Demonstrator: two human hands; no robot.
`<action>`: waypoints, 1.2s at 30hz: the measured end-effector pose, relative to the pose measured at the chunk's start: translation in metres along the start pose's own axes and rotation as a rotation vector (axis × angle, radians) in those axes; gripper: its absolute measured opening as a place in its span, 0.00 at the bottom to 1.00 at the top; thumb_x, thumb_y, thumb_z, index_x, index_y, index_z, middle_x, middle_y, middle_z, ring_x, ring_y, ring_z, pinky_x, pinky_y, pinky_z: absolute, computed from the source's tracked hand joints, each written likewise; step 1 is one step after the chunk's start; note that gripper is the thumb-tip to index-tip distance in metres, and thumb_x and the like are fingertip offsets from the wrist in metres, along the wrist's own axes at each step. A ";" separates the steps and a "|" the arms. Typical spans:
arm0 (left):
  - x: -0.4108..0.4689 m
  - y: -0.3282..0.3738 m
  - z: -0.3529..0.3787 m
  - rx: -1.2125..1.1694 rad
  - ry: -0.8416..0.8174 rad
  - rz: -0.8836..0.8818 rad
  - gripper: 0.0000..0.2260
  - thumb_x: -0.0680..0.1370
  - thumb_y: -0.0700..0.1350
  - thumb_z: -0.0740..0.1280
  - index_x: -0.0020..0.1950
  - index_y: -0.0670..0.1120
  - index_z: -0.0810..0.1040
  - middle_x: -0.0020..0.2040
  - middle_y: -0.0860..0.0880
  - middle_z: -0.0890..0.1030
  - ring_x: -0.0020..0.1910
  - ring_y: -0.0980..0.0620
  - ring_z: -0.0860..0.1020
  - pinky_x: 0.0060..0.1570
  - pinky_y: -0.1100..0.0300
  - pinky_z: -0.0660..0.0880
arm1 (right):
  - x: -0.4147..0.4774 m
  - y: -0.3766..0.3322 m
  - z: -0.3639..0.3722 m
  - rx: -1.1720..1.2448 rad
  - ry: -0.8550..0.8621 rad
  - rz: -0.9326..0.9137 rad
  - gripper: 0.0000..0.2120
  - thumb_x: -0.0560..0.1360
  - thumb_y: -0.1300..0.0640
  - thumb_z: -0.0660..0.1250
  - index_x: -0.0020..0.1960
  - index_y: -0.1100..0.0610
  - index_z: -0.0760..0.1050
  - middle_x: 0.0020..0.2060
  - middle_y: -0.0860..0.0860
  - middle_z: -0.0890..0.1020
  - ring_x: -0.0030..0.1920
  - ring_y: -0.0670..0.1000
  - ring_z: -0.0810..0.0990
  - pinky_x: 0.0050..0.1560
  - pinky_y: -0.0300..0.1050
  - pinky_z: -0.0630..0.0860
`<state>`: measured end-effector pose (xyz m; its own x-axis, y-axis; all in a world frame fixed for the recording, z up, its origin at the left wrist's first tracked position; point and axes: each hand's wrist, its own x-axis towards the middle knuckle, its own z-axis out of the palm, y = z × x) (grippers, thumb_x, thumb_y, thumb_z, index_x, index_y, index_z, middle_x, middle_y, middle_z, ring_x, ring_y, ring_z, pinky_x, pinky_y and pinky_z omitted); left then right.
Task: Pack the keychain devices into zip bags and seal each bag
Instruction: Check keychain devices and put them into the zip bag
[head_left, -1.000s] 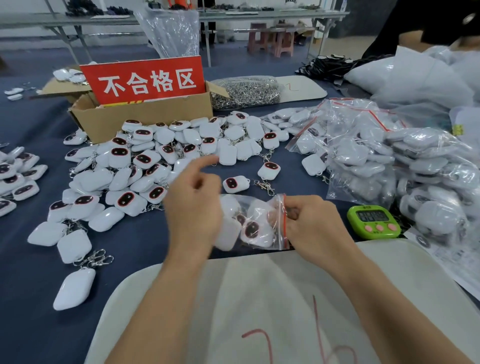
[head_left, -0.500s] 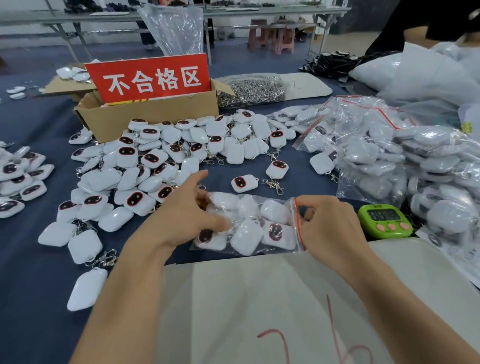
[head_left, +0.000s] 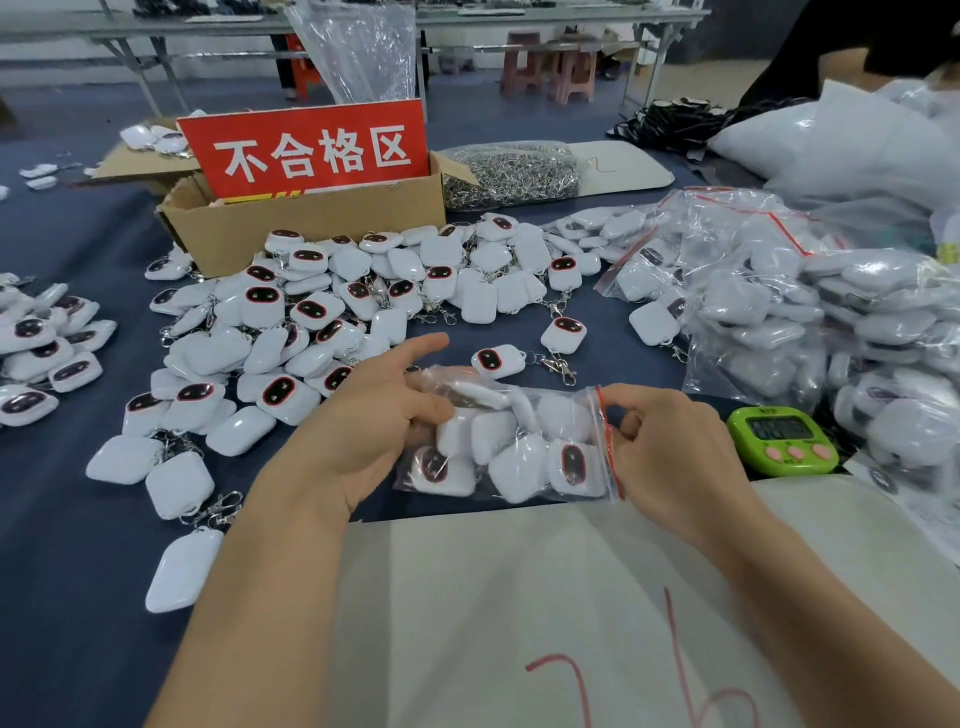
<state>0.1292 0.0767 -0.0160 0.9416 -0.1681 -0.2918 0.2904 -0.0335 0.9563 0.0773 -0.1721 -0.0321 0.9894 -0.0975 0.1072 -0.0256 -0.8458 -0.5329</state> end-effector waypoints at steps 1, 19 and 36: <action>0.001 0.000 -0.001 -0.039 -0.009 -0.010 0.32 0.75 0.22 0.62 0.73 0.49 0.73 0.60 0.40 0.84 0.59 0.37 0.83 0.55 0.47 0.81 | 0.000 0.000 0.000 0.009 -0.002 -0.004 0.16 0.77 0.57 0.65 0.54 0.36 0.81 0.25 0.39 0.77 0.31 0.52 0.72 0.35 0.46 0.71; -0.002 -0.008 -0.001 0.317 -0.179 0.139 0.46 0.65 0.37 0.71 0.78 0.62 0.61 0.70 0.57 0.74 0.66 0.60 0.77 0.61 0.57 0.78 | 0.000 -0.004 -0.003 0.011 -0.024 0.029 0.21 0.76 0.58 0.64 0.36 0.31 0.72 0.23 0.40 0.75 0.27 0.48 0.68 0.33 0.44 0.68; -0.006 0.003 0.028 0.550 0.176 0.417 0.25 0.68 0.37 0.69 0.52 0.66 0.85 0.65 0.67 0.76 0.64 0.68 0.72 0.62 0.72 0.65 | 0.003 0.003 0.002 0.025 -0.020 0.013 0.10 0.78 0.55 0.67 0.51 0.40 0.81 0.23 0.36 0.74 0.31 0.51 0.72 0.38 0.46 0.69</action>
<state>0.1193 0.0503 -0.0110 0.9826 -0.1148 0.1460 -0.1842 -0.5016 0.8453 0.0806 -0.1741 -0.0352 0.9917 -0.0977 0.0833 -0.0352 -0.8310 -0.5552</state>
